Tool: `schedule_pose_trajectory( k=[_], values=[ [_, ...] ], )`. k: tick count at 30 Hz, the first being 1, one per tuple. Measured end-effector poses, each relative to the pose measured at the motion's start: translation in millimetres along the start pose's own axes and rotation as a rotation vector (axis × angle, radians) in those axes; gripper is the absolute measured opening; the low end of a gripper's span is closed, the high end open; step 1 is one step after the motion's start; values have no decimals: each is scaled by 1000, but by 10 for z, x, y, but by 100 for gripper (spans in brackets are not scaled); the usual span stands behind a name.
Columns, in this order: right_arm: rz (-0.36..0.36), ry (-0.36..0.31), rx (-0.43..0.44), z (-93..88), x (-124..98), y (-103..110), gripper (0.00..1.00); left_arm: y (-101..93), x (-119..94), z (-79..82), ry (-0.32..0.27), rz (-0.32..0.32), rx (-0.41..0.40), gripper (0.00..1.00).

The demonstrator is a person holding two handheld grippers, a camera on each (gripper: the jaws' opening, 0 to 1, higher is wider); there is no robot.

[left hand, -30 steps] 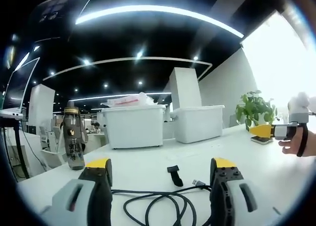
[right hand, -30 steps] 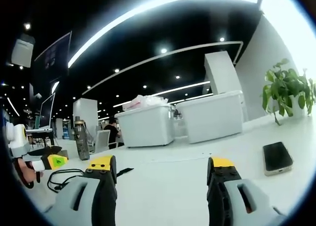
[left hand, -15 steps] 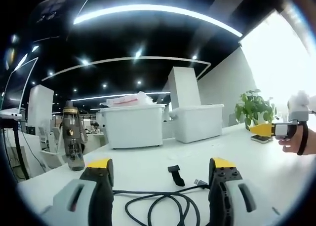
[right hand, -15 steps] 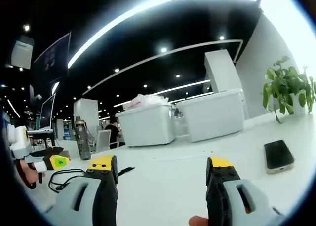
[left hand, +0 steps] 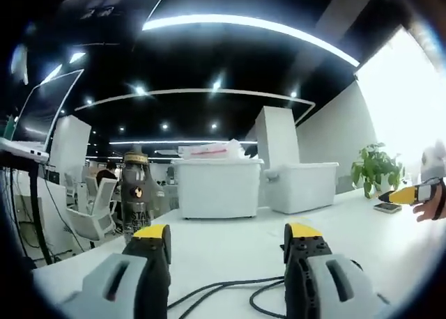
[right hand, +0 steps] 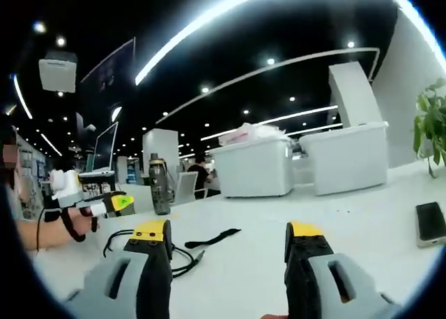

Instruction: Coil the Type-C to USB data cable on the desktop and secure it with Velcro straps.

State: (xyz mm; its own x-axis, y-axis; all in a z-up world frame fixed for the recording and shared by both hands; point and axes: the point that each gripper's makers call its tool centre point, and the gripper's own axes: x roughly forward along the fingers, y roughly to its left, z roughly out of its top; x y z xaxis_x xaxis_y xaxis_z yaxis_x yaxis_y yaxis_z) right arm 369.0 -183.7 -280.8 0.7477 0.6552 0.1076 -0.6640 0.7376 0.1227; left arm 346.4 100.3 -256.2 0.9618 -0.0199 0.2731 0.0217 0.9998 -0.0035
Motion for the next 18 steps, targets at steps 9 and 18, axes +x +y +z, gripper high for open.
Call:
schedule_pose_trajectory(
  k=[9,18],
  values=[
    [216,224,147,-429,378,672,37,171,192,-62,-26,-8,141,67],
    [192,369,111,-845,934,704,35,373,125,-75,14,49,105,67]
  ],
)
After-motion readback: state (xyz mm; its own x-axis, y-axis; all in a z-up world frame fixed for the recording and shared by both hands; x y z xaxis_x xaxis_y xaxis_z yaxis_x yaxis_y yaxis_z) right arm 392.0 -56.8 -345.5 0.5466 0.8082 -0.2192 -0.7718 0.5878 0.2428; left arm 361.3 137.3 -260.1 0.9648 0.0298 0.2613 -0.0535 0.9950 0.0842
